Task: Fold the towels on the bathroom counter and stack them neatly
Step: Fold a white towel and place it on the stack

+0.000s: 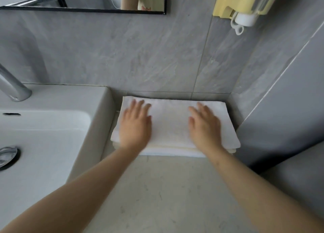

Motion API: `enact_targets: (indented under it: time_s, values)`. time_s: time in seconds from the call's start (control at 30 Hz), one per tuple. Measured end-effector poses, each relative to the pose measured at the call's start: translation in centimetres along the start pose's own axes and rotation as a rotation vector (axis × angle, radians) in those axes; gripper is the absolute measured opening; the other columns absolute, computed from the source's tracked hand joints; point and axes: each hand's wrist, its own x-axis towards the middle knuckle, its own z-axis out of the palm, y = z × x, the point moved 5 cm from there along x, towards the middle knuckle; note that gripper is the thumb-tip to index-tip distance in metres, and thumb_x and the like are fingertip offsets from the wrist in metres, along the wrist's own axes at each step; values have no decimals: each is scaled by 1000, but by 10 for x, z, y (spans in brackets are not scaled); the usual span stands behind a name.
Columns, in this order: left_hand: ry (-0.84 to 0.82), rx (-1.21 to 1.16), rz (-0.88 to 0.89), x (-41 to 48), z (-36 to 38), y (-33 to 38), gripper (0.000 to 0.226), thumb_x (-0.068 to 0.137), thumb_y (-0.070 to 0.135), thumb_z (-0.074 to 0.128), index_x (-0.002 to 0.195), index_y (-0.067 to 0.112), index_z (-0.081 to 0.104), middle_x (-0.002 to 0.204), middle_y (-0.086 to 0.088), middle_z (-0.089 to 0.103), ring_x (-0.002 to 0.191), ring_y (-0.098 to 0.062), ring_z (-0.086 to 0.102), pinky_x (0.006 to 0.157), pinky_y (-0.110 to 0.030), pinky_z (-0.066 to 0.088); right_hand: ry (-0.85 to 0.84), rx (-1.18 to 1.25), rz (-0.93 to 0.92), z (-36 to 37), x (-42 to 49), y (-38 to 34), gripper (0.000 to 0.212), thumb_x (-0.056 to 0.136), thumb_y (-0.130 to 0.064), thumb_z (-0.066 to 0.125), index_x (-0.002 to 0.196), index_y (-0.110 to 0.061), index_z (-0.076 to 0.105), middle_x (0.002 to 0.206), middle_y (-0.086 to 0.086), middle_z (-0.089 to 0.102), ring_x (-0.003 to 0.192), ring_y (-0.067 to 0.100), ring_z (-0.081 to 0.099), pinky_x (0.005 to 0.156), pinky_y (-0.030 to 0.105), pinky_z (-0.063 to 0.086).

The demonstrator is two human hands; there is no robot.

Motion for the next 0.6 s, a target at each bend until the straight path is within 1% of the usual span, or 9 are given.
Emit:
enact_targets:
  time_s: [0.03,0.07,0.1,0.13,0.17,0.3,0.43,0.53,0.6]
  values:
    - [-144,11,54,-9,9,15,53,93,35,25,134,13,50,143,-10,46,136,-32,37,108,-48,30,-140,-28,-22,15,-10,-11,44,97,-32,29,135,-18,46,152,9,31,140,30,28,106,45,27]
    - [-313,37,44,-19,20,21,56,96,41,17,144,19,37,152,-3,32,143,-27,22,114,-46,17,-283,-62,-3,31,-20,-14,44,100,-36,26,141,-23,37,157,3,21,144,25,16,111,43,18]
    - [-491,96,-10,-28,33,17,56,98,46,11,149,26,21,158,3,16,147,-21,7,117,-45,6,-376,-100,30,44,-26,-8,46,101,-41,24,145,-28,28,158,-2,13,146,22,8,114,41,10]
    - [-591,153,-54,-32,40,10,54,99,48,9,151,31,9,159,7,5,147,-18,-2,118,-44,-1,-412,-126,60,48,-29,0,49,100,-45,23,147,-32,23,159,-4,9,146,21,4,115,41,6]
    - [-642,197,-74,-32,44,2,54,98,49,8,150,34,3,159,9,-1,146,-16,-6,118,-45,-3,-419,-151,77,49,-29,9,51,99,-49,21,148,-34,18,159,-6,7,147,21,2,116,42,4]
    - [-689,233,-59,-25,50,-13,55,97,53,7,149,38,-2,159,8,-7,146,-15,-9,117,-46,-6,-425,-226,165,42,-31,47,55,99,-50,14,150,-33,8,160,-6,1,147,20,-2,117,40,0]
    - [-715,182,-33,-26,50,-15,53,98,50,8,149,38,-3,159,9,-9,146,-13,-10,118,-43,-4,-447,-229,200,35,-34,60,56,99,-49,13,151,-31,4,160,-4,-2,147,20,-4,118,39,-1]
    - [-736,181,-21,-26,40,-23,51,101,45,12,150,36,1,159,9,-4,146,-12,-5,118,-37,-1,-497,-192,232,29,-32,57,56,100,-49,15,151,-29,6,160,-3,-1,147,21,-4,119,40,0]
    - [-721,216,-41,-28,26,-27,50,102,41,15,150,32,7,159,6,3,147,-15,0,118,-35,4,-494,-171,241,17,-34,48,55,100,-48,19,151,-28,10,160,-1,1,147,24,-2,118,42,2]
